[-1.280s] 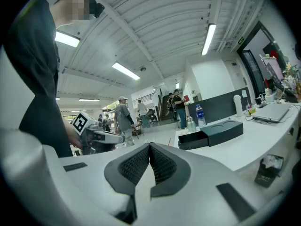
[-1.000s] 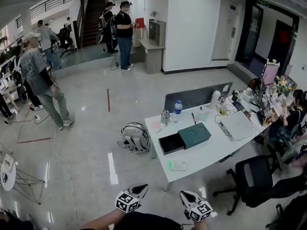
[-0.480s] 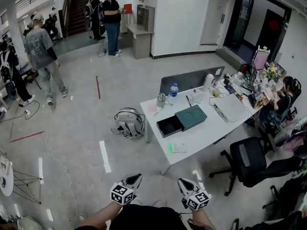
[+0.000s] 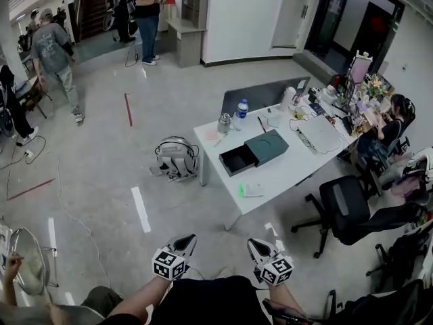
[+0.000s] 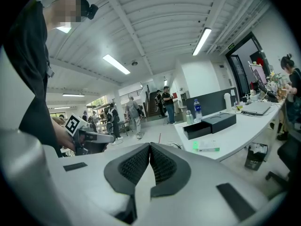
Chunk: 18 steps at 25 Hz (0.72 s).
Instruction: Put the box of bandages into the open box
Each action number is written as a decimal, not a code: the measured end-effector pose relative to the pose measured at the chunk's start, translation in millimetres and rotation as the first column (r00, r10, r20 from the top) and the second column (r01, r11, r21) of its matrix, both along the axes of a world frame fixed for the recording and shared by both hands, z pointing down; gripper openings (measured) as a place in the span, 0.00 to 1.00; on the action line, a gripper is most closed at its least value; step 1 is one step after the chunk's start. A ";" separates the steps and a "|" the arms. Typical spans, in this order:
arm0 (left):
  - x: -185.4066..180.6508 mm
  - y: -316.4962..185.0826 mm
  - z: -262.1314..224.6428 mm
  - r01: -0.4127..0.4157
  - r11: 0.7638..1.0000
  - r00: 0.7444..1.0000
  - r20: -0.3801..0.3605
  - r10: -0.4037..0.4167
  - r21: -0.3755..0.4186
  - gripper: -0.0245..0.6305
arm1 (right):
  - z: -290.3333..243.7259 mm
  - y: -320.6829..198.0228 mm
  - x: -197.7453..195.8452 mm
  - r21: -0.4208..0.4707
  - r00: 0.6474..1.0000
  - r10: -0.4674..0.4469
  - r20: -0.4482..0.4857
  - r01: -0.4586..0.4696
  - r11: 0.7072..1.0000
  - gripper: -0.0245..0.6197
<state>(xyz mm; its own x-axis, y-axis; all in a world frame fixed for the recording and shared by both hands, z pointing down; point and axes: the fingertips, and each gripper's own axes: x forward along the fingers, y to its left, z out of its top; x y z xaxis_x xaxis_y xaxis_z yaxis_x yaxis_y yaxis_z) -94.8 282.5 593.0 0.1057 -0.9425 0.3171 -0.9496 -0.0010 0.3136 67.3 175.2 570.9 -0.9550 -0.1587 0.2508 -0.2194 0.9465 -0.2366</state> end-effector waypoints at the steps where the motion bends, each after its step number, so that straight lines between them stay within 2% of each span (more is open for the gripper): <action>1: -1.3 1.5 0.1 0.000 1.000 1.000 -0.003 0.000 0.003 0.05 | -0.2 1.4 -1.3 0.004 1.000 0.003 -0.004 -0.003 1.000 0.08; 12: -9.9 11.5 2.1 -0.015 1.000 1.000 -0.010 0.015 0.001 0.05 | -6.3 -0.3 -3.8 0.024 0.998 0.049 -0.033 -0.048 0.999 0.08; 18: -9.1 6.0 14.1 -0.017 1.000 1.000 -0.017 0.016 -0.023 0.05 | 3.3 -18.9 -7.2 0.037 0.996 0.073 -0.041 -0.072 0.997 0.08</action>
<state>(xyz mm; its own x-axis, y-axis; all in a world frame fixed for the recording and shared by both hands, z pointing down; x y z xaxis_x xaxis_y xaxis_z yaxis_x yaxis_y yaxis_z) -103.8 288.4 607.1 0.1267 -0.9330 0.3369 -0.9441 -0.0092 0.3294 60.1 156.3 574.2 -0.9293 -0.2365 0.2836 -0.2968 0.9354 -0.1924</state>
